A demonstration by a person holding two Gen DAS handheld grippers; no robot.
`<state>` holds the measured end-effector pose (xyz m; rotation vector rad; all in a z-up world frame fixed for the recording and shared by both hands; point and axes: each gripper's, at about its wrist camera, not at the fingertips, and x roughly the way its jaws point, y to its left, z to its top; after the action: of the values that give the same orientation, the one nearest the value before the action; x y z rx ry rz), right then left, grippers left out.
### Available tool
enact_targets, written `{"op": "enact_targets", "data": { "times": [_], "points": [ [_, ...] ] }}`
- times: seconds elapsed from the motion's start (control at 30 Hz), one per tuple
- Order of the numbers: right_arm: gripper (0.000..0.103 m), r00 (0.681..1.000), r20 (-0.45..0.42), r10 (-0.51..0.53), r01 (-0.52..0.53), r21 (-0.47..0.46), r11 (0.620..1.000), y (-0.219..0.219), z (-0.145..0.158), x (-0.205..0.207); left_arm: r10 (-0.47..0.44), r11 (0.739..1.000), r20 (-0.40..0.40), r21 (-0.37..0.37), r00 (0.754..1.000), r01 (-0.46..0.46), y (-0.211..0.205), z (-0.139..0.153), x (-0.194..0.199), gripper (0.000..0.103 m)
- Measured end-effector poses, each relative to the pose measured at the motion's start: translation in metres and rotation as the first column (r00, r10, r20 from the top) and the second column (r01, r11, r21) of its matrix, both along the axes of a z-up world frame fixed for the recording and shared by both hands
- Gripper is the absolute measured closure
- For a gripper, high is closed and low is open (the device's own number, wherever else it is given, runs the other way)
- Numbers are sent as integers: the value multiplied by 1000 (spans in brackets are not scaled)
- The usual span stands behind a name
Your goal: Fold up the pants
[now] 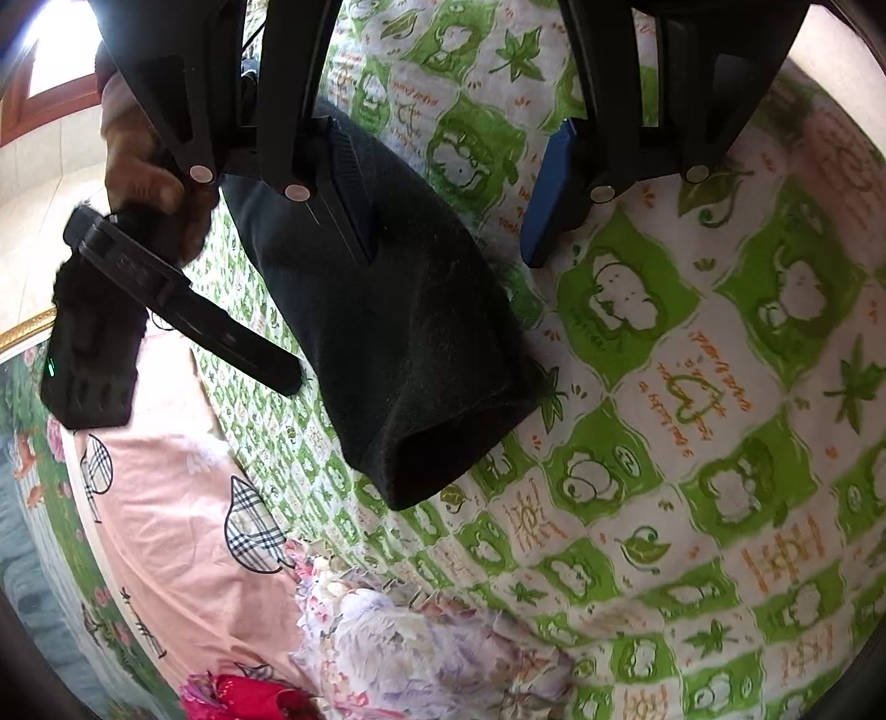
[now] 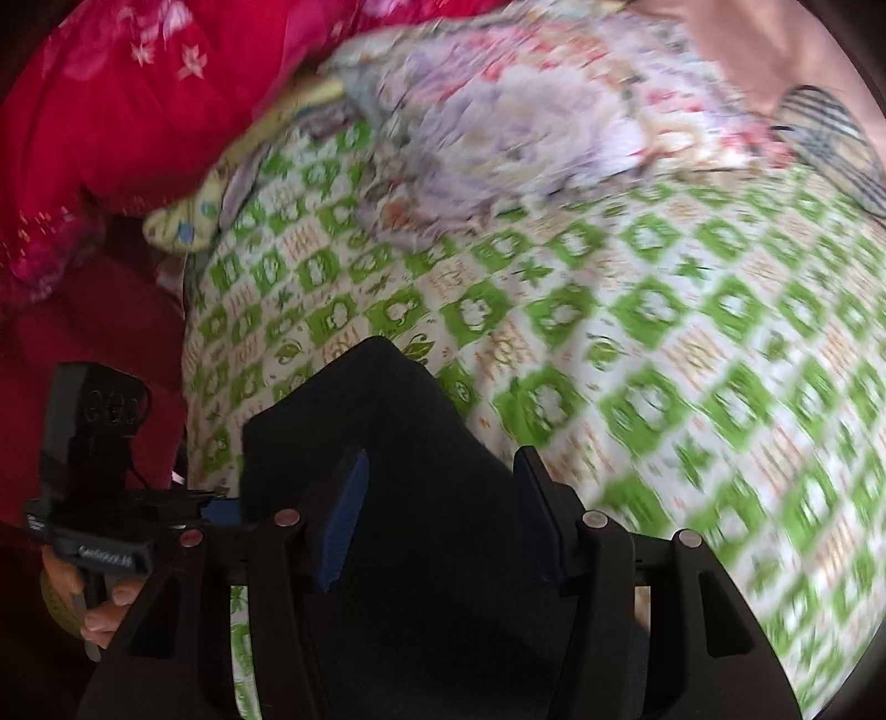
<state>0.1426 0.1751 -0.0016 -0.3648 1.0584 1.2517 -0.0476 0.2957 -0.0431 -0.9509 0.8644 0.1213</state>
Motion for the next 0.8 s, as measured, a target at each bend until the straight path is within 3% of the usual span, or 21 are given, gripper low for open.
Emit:
{"op": "enact_targets", "data": {
  "times": [0.17, 0.23, 0.3, 0.5, 0.57, 0.63, 0.8],
  "points": [
    [47, 995, -26, 99, -100, -60, 993, 24, -21, 5, 8, 1000, 3, -4, 1000, -8, 0, -4, 4, 47],
    [54, 992, -64, 111, -115, -60, 992, 26, -26, 10, 19, 1000, 6, -13, 1000, -19, 2, -5, 7, 47],
    [68, 990, -94, 109, -115, -66, 991, 26, -32, 19, 25, 1000, 6, -12, 1000, -25, 5, -6, 11, 47],
    [75, 983, -172, 66, -73, -35, 997, 21, -42, 38, 37, 999, 12, 18, 999, -37, 7, -7, 23, 50],
    [75, 981, -183, 55, -61, -24, 998, 20, -43, 38, 36, 999, 15, 35, 999, -36, 7, -6, 25, 54],
    [76, 980, -195, 43, -46, -15, 999, 18, -43, 39, 35, 998, 16, 48, 999, -35, 8, -7, 28, 69],
    [80, 983, -180, 22, -22, 1, 1000, 15, -34, 37, 20, 1000, 36, 10, 999, -21, 11, -8, 35, 84]
  ]
}}
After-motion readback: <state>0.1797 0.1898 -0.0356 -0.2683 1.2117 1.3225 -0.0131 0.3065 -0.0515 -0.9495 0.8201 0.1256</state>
